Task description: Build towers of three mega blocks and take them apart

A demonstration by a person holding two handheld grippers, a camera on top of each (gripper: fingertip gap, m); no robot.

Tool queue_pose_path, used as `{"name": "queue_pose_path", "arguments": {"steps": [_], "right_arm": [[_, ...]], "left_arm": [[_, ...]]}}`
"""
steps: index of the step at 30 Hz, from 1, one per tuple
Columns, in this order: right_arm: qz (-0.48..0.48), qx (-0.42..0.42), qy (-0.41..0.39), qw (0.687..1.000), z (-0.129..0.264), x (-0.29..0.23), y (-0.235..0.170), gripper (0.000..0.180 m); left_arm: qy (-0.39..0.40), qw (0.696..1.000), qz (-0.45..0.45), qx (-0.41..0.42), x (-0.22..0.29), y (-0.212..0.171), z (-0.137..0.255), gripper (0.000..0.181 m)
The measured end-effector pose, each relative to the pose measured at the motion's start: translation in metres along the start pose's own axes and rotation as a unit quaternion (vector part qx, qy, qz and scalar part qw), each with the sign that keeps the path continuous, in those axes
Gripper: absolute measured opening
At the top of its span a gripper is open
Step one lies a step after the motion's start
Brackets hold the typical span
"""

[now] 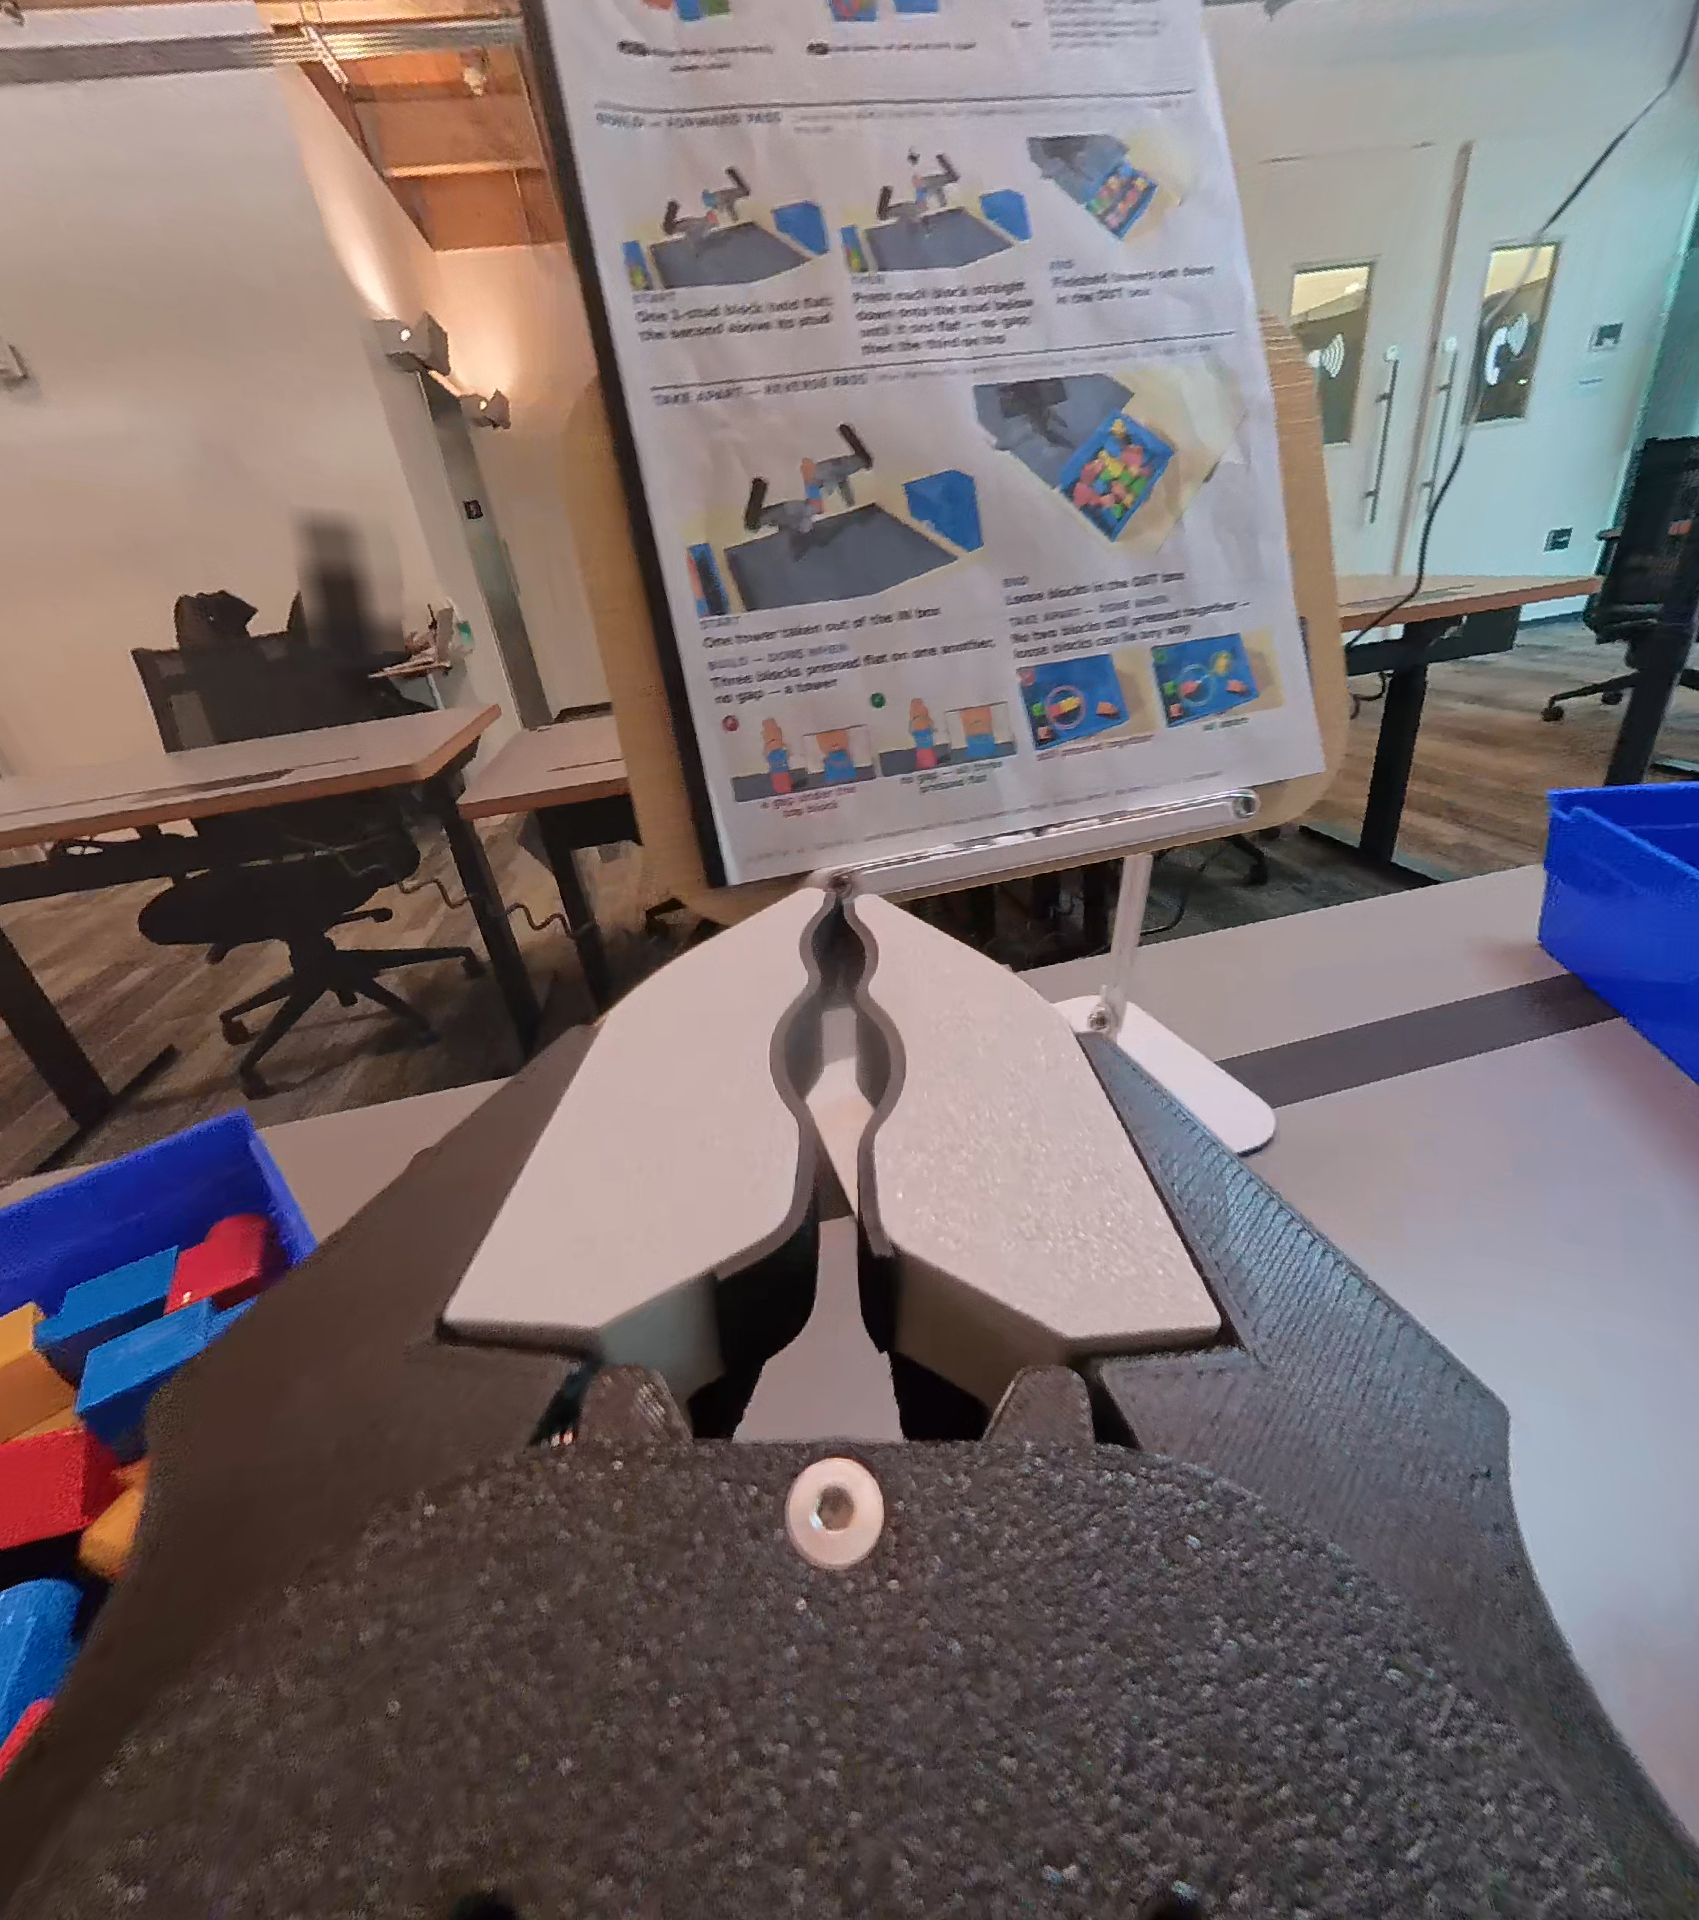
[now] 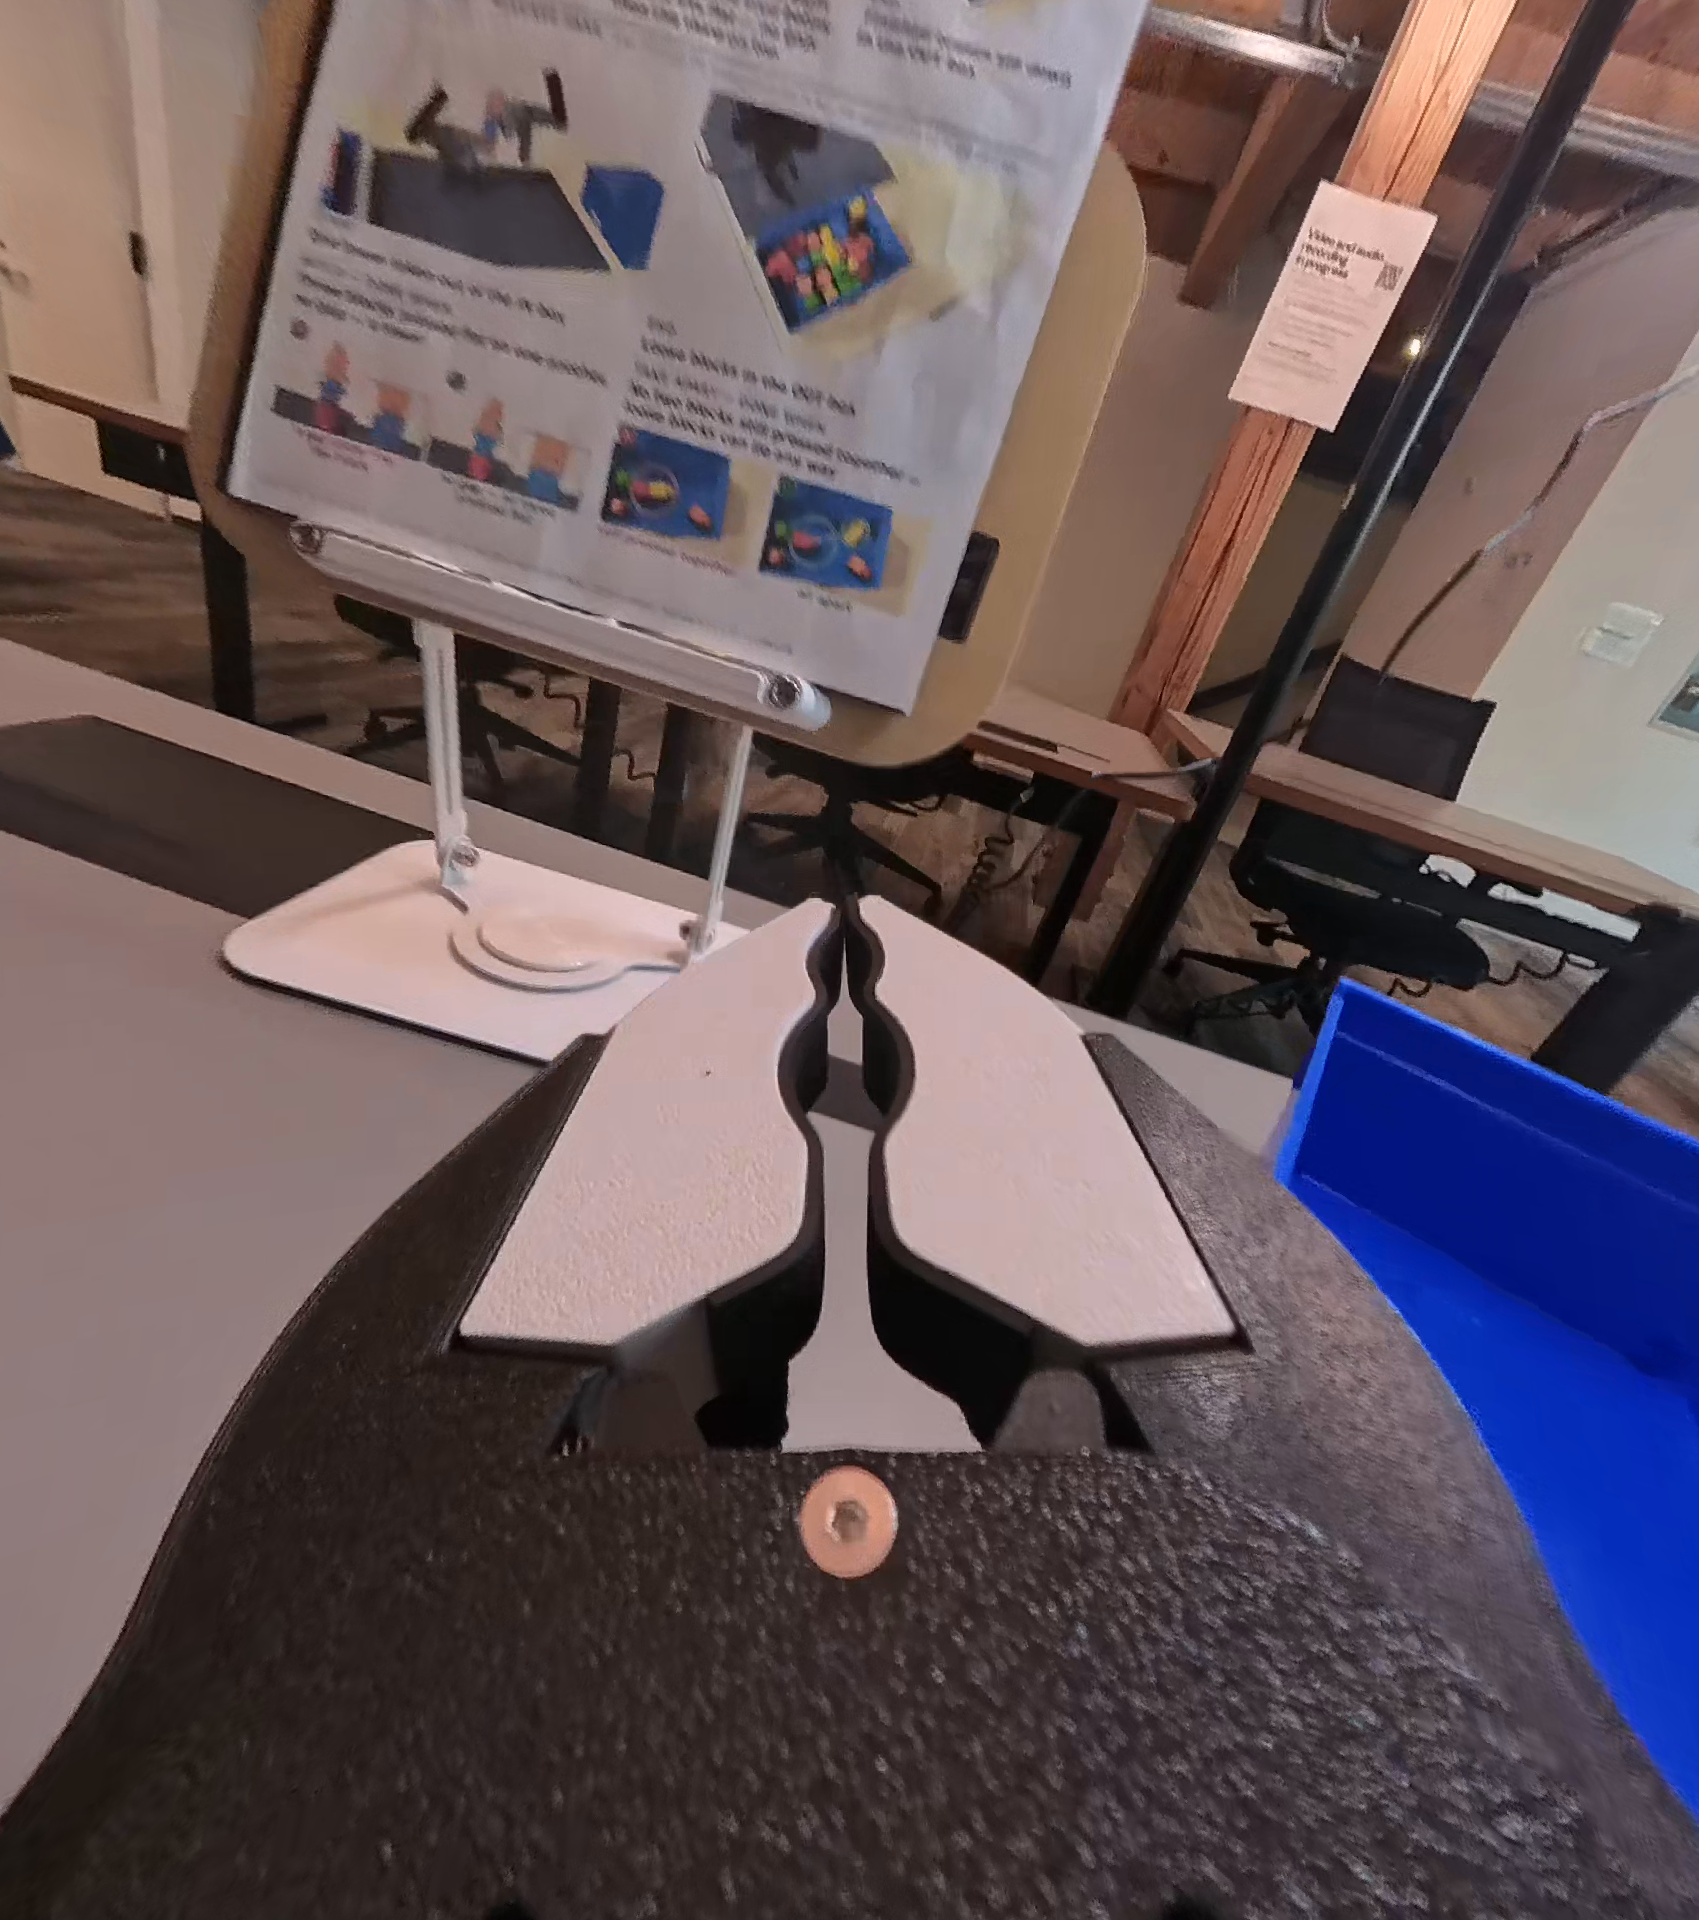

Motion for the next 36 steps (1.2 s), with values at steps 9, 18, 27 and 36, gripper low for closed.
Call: {"name": "queue_pose_path", "arguments": {"steps": [9, 18, 27, 36], "right_arm": [[-0.103, 0.016, 0.012, 0.994, 0.009, 0.029, 0.024, 0.000], [-0.146, 0.027, 0.001, 0.989, 0.027, 0.058, 0.038, 0.000], [-0.143, 0.031, 0.004, 0.989, 0.035, 0.078, 0.006, 0.001], [-0.139, 0.027, 0.030, 0.990, 0.039, 0.079, 0.003, 0.001]], "left_arm": [[-0.012, 0.999, 0.021, 0.022, -0.065, -0.009, 0.013, 0.000], [-0.027, 0.996, 0.058, 0.068, -0.101, -0.041, 0.020, 0.000], [-0.031, 0.999, 0.013, -0.005, -0.122, -0.047, 0.044, 0.000], [0.060, 0.987, -0.001, -0.146, -0.177, -0.089, 0.096, 0.009]]}}
Point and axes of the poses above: each gripper's, where its closed fingertips meet, z back along the fingers, y out of its top, x = y × z across the jaws, the point moved 6 cm from there along z, back along the fingers, and after that the axes turned 6 degrees about -x, right-handed, at the moved point
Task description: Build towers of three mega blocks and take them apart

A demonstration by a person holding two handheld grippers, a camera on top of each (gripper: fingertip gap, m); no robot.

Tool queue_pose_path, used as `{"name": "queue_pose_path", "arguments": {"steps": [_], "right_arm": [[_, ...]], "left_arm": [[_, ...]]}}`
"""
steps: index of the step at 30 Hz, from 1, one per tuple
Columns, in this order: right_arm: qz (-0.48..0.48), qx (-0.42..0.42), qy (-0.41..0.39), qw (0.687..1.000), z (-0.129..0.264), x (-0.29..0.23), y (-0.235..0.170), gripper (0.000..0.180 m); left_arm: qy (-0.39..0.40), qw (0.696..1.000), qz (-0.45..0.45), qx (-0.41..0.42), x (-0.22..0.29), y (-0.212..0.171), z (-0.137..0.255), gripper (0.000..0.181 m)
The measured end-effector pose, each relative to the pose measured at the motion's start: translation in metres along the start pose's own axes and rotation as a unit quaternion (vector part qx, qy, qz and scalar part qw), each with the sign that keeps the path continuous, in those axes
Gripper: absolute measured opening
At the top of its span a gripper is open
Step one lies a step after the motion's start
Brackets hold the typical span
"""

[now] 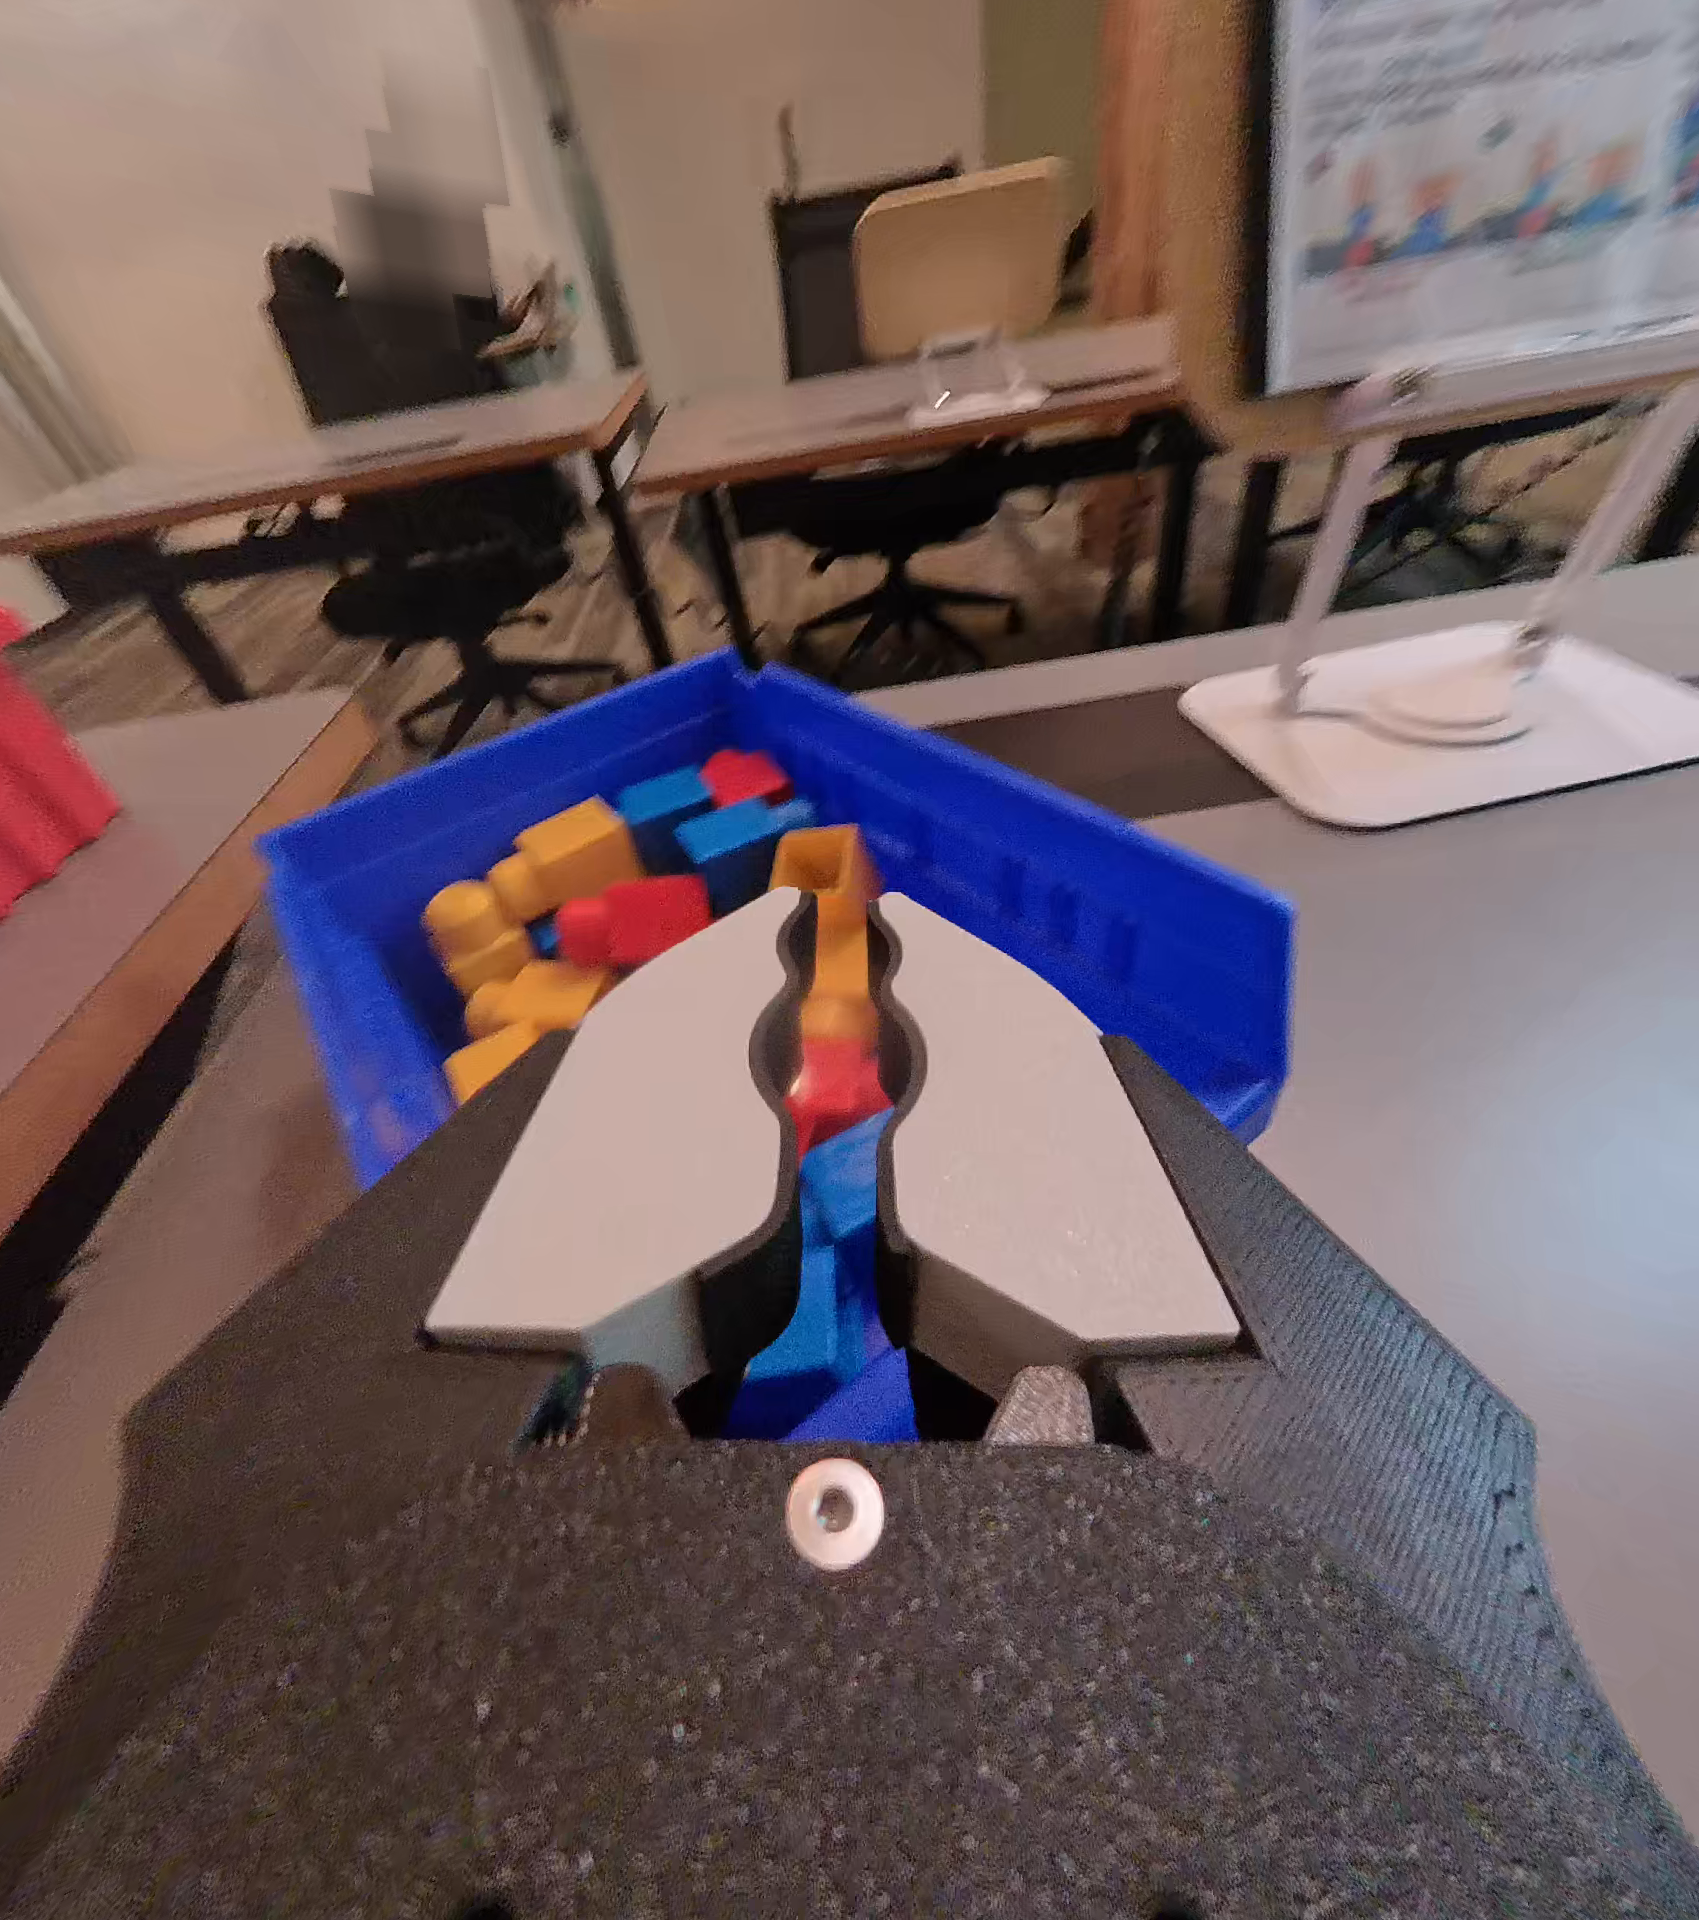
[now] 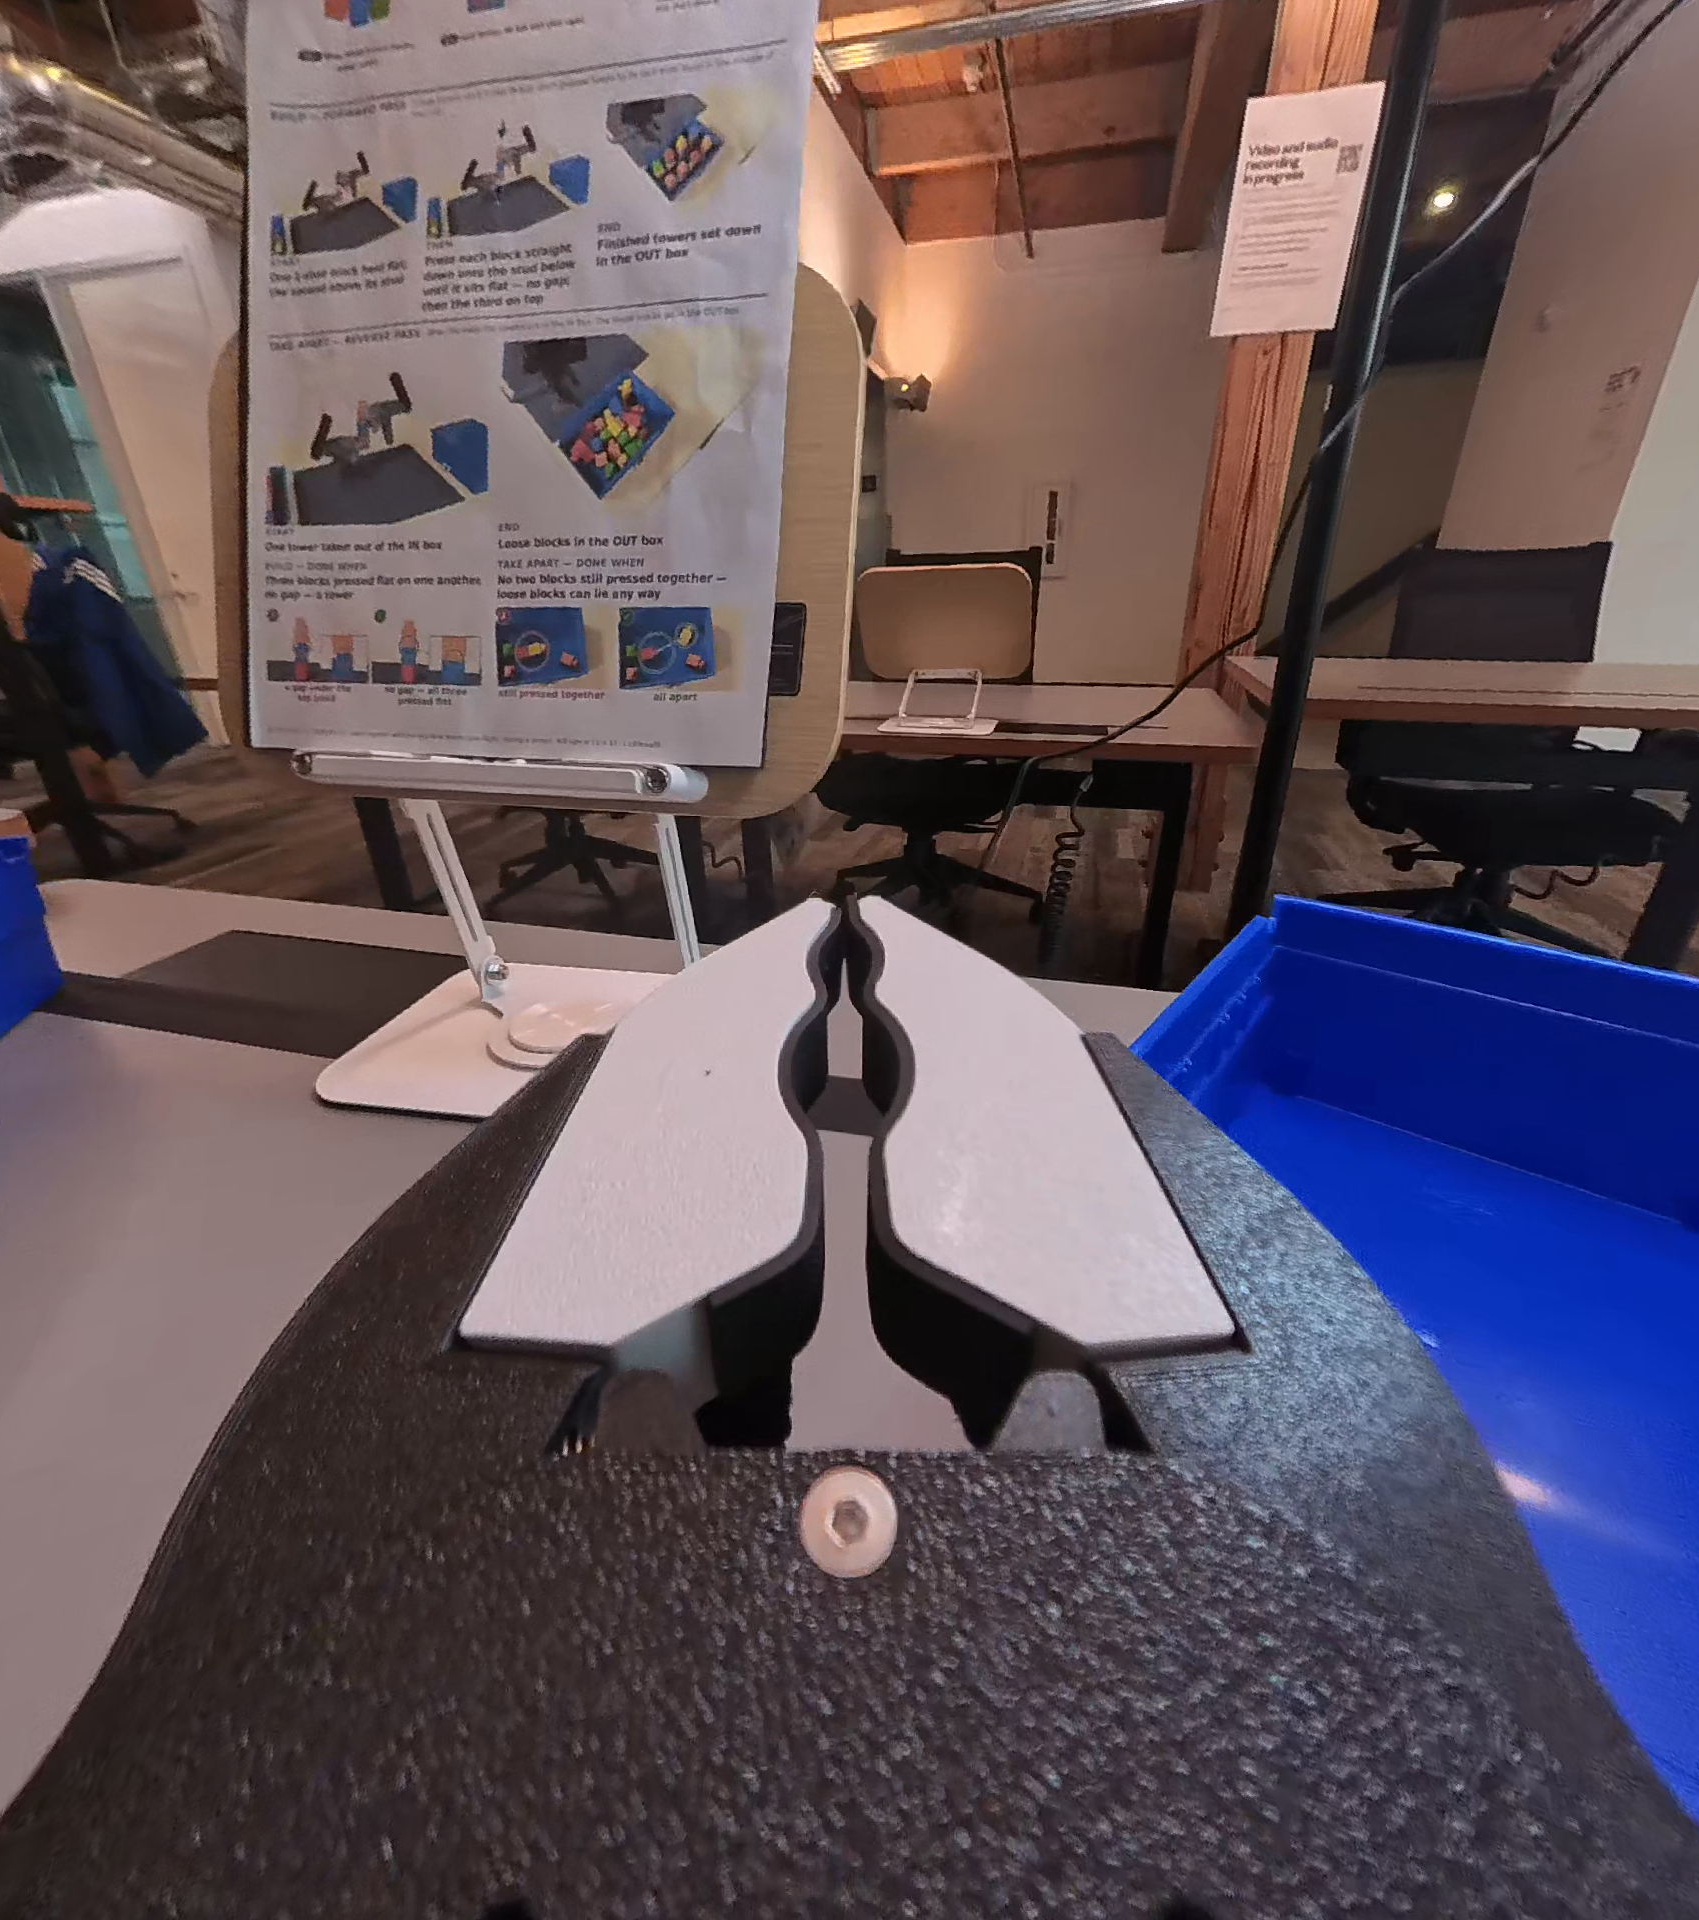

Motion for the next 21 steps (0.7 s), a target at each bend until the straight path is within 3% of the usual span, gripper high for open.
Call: {"name": "queue_pose_path", "arguments": {"steps": [9, 13, 21], "right_arm": [[0.003, -0.017, 0.011, 1.000, -0.004, -0.002, -0.007, 0.001], [0.004, -0.024, 0.014, 1.000, -0.006, -0.004, -0.011, 0.001], [0.015, -0.036, 0.031, 0.999, -0.010, -0.015, -0.016, 0.001]], "left_arm": [[0.079, 0.984, -0.054, -0.147, -0.027, -0.032, 0.008, 0.033], [0.085, 0.975, -0.113, -0.174, -0.033, -0.033, 0.010, 0.026], [0.043, 0.931, -0.259, -0.253, -0.029, -0.042, 0.000, 0.031]]}}
Point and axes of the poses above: each gripper's, where its closed fingertips meet, z back along the fingers, y out of its top, x = y × z across the jaws, the point moved 6 cm from there along z, back along the fingers, and after that the axes turned 6 degrees about -x, right-handed, at the moved point
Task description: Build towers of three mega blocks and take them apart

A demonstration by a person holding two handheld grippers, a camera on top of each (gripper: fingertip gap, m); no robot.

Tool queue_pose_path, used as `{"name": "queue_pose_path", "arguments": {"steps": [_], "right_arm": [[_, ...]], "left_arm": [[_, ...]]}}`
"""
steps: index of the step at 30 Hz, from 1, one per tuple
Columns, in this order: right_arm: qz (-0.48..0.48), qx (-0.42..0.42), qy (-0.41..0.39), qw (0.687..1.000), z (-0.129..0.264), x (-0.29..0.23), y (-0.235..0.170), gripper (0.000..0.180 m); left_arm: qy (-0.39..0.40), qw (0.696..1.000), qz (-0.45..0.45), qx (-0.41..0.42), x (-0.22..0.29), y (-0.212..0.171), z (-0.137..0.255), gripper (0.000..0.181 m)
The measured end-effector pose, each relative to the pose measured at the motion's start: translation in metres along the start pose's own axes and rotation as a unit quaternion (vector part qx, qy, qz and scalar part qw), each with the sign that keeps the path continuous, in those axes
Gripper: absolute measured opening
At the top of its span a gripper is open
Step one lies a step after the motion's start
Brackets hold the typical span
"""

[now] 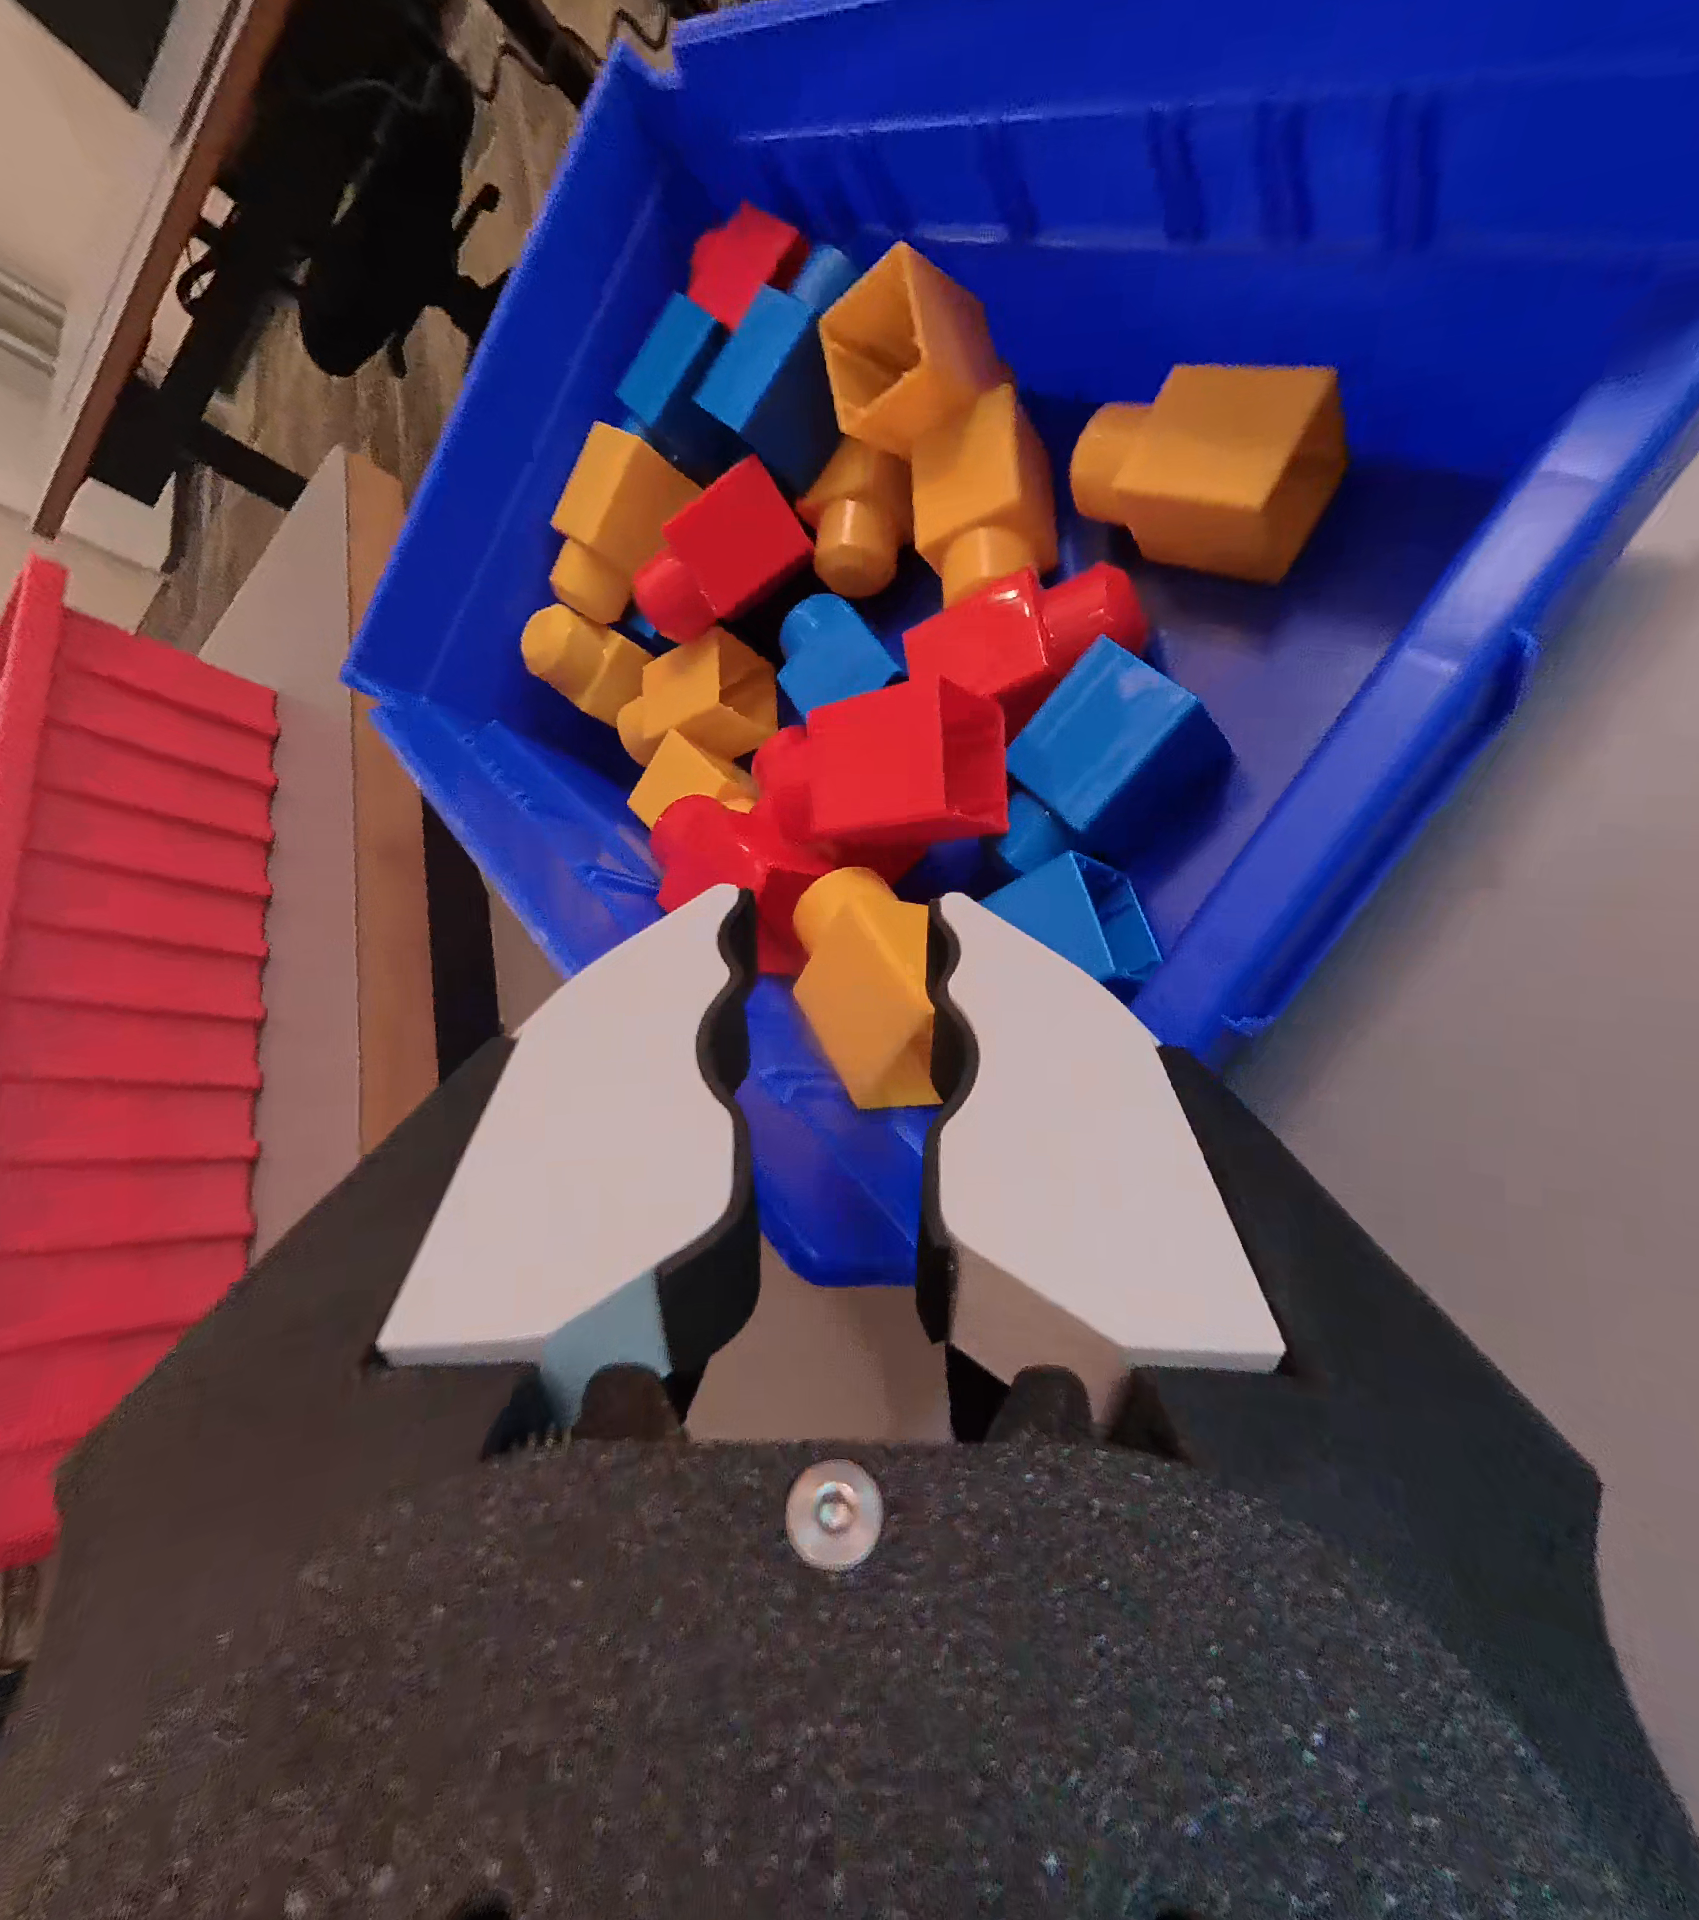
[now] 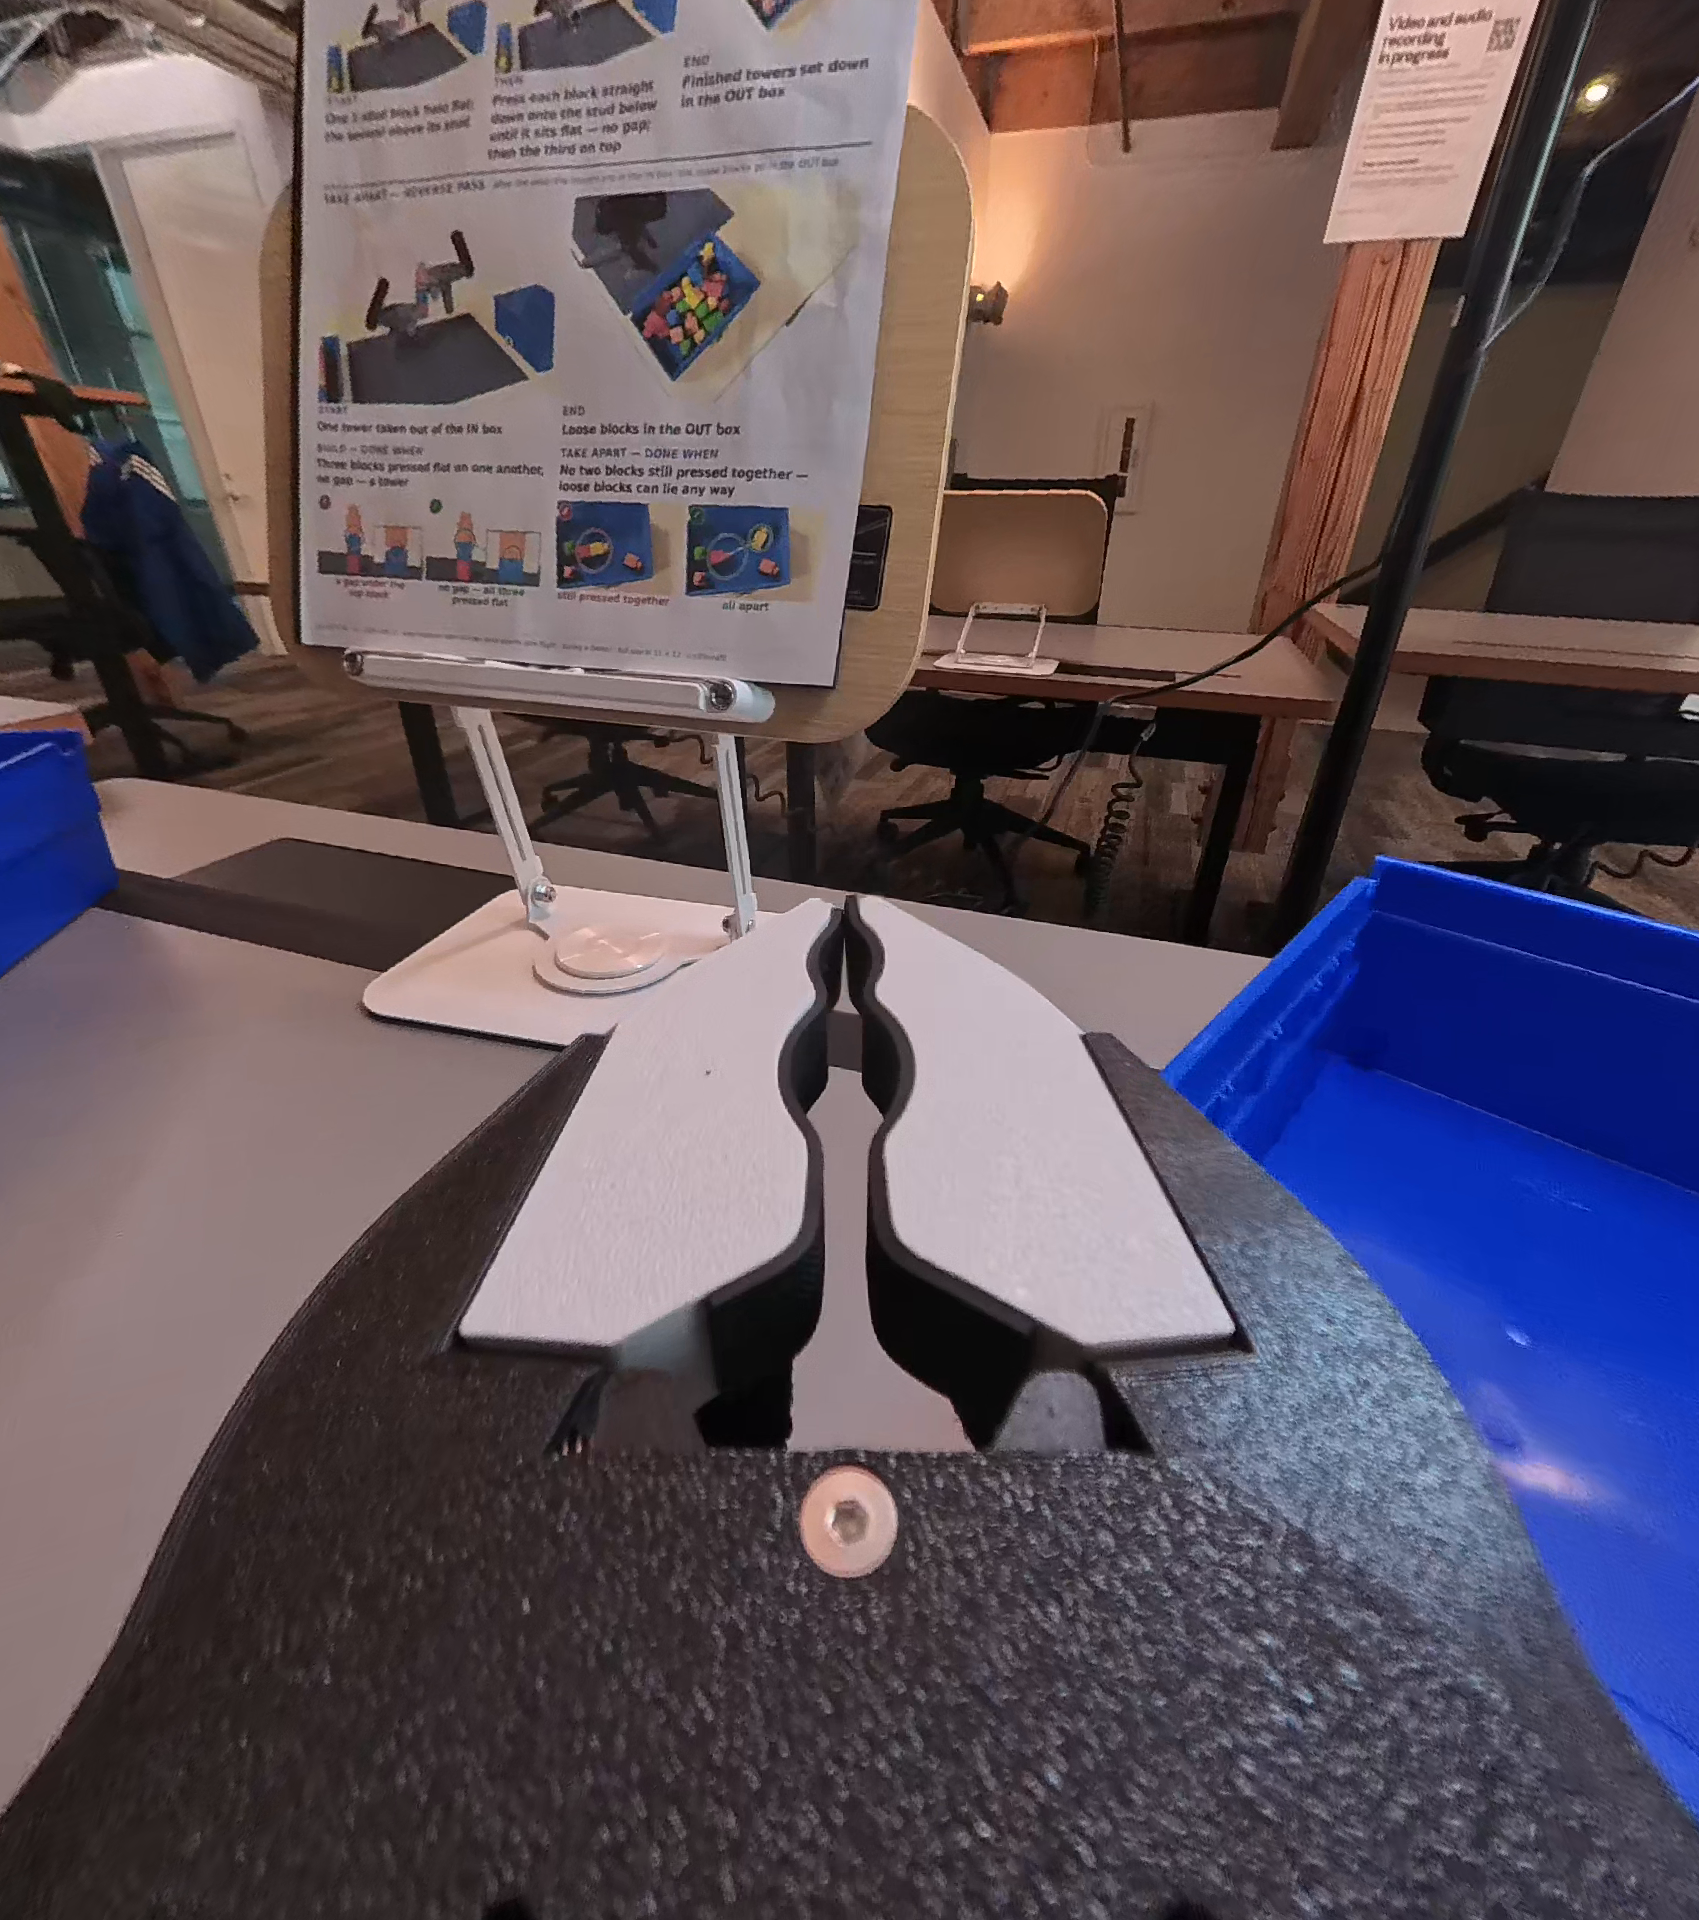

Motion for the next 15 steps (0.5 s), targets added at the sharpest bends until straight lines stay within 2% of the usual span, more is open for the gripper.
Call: {"name": "queue_pose_path", "arguments": {"steps": [15], "right_arm": [[-0.013, -0.007, 0.012, 1.000, 0.001, 0.004, -0.002, 0.001]], "left_arm": [[-0.074, 0.981, -0.154, -0.096, 0.005, -0.010, -0.008, 0.039]]}}
Point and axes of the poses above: each gripper's, where its closed fingertips meet, z back along the fingers, y out of its top, x = y × z across the jaws, the point moved 6 cm from there along z, back along the fingers, and after that the axes turned 6 degrees about -x, right-handed, at the moved point
